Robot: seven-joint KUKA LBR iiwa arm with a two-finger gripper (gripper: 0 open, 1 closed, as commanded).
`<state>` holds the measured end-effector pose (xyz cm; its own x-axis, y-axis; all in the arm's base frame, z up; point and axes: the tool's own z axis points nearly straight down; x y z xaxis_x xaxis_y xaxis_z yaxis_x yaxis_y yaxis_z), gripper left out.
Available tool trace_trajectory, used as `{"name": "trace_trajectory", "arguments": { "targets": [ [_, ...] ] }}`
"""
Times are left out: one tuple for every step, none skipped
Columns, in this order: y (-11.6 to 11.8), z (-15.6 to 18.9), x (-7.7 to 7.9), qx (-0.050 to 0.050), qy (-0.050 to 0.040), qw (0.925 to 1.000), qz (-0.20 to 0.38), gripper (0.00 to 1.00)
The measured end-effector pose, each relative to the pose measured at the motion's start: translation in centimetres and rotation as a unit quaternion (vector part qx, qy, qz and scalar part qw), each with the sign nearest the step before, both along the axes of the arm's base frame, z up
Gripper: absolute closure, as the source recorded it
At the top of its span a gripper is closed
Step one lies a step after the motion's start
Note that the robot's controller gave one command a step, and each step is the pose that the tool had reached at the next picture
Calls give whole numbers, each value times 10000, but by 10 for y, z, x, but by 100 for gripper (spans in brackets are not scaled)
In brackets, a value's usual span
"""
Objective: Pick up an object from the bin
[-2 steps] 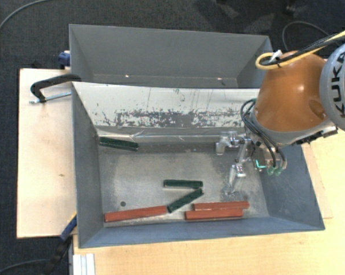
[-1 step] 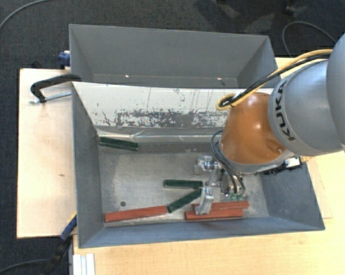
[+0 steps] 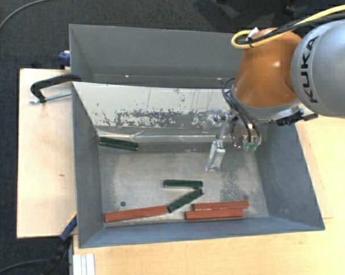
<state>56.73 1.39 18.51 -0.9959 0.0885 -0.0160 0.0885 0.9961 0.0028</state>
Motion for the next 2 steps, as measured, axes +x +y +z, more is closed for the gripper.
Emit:
{"name": "trace_trajectory", "arguments": {
  "targets": [
    [31,-119,-15,-2,104,9992,386,0],
    [30,-114,-13,-5,69,9993,379,100]
  ]
}}
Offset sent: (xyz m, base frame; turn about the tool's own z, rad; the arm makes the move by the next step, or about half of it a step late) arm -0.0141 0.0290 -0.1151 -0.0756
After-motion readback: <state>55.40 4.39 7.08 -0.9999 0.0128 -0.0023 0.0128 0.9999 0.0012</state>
